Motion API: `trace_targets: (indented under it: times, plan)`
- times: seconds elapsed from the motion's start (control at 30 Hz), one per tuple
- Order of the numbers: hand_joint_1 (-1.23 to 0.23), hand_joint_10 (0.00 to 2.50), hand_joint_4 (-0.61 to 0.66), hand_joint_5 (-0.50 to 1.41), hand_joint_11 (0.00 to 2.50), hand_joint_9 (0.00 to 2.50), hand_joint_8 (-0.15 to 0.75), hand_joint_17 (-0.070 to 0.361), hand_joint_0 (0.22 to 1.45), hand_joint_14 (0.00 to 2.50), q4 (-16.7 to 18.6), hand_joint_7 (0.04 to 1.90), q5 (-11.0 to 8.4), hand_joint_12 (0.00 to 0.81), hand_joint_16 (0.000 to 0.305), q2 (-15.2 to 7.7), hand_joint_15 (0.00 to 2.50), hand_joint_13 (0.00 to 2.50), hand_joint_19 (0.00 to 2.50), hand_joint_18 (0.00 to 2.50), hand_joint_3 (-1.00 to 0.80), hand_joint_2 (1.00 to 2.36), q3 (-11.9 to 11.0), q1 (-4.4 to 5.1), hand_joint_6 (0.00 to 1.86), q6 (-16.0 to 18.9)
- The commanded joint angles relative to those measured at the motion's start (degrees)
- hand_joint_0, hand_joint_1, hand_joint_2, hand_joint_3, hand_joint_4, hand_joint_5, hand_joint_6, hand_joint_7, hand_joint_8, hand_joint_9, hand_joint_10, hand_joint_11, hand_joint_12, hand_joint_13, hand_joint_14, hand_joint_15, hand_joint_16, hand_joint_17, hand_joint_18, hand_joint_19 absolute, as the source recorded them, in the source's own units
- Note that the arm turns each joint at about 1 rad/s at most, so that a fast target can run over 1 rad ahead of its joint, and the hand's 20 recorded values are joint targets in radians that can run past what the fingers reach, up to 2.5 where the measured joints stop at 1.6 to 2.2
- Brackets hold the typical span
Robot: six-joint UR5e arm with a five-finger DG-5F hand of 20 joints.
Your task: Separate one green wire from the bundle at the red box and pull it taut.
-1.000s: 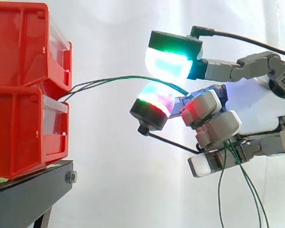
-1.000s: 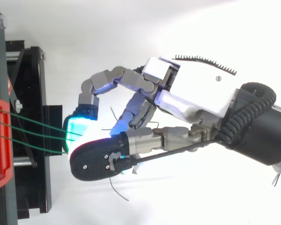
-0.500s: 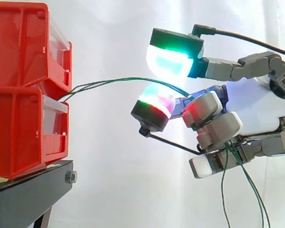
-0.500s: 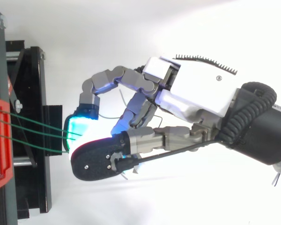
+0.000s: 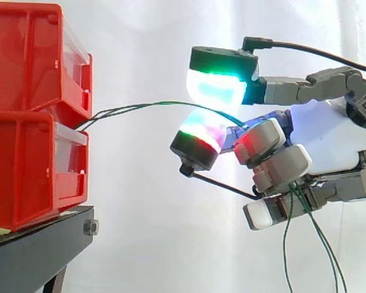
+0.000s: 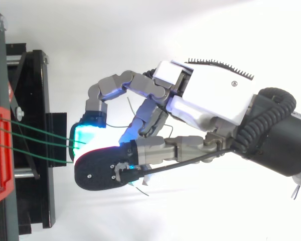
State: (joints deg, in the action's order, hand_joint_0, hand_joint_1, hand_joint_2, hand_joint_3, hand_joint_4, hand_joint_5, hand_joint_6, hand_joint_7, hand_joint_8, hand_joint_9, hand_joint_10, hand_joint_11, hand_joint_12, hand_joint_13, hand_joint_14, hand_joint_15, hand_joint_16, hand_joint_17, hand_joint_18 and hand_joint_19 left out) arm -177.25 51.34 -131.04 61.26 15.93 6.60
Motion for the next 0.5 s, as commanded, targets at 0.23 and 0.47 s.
trace_targets:
  times: [0.23,0.47]
  plan:
    - [-0.85,0.03,0.04,-0.16,1.08,1.35,0.239,0.115,0.63,0.03,0.06,1.08,0.34,0.341,0.051,0.08,1.15,1.45,0.66,0.94,-0.5,1.0,0.0,-0.46,0.88,0.34]
    - [-0.6,0.03,0.05,-0.16,1.08,1.42,0.261,0.123,0.52,0.03,-0.03,1.08,0.34,0.363,0.055,0.08,1.13,1.5,0.67,0.99,-0.5,1.0,-0.09,-0.46,0.87,0.43]
